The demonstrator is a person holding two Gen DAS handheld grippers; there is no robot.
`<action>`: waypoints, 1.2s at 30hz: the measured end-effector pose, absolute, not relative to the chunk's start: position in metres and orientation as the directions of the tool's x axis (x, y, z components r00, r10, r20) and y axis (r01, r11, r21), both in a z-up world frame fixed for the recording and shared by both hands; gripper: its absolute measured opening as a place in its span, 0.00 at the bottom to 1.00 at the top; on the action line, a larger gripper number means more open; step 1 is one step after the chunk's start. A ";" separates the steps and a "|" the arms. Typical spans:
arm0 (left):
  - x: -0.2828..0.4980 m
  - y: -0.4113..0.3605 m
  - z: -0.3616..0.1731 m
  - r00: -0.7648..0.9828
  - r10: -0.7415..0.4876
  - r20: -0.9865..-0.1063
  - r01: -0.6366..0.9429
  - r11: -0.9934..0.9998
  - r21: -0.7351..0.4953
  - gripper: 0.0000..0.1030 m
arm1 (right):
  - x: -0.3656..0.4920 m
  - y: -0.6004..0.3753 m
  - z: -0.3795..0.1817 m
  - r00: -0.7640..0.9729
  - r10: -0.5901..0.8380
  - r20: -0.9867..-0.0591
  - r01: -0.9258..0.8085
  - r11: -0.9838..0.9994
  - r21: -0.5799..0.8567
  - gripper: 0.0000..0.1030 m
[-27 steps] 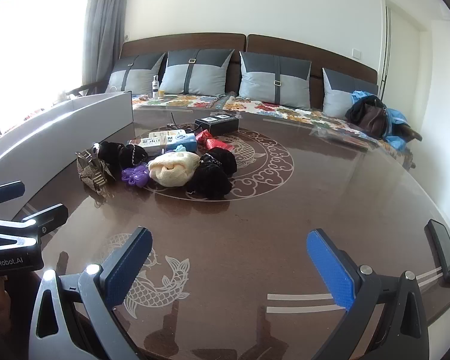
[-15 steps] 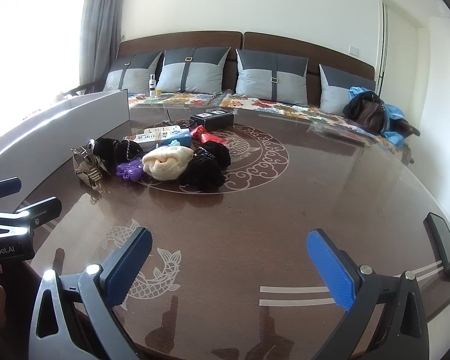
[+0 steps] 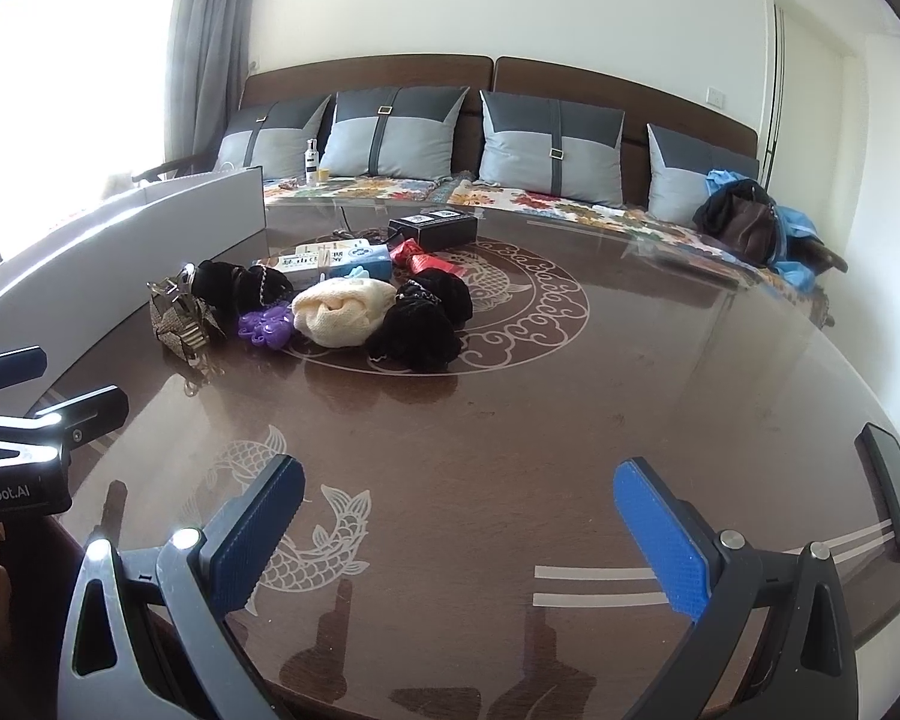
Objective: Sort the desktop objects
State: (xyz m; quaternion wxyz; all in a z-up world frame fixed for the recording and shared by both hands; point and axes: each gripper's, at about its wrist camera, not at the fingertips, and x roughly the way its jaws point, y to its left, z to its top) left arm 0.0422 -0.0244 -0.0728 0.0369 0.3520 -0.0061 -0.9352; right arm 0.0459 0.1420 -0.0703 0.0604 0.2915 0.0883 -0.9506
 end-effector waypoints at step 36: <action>0.041 -0.026 -0.074 -0.744 -0.079 -0.663 0.074 -0.997 0.036 1.00 | 0.044 0.137 -0.075 -0.817 -0.061 -0.574 0.174 -0.974 -0.143 1.00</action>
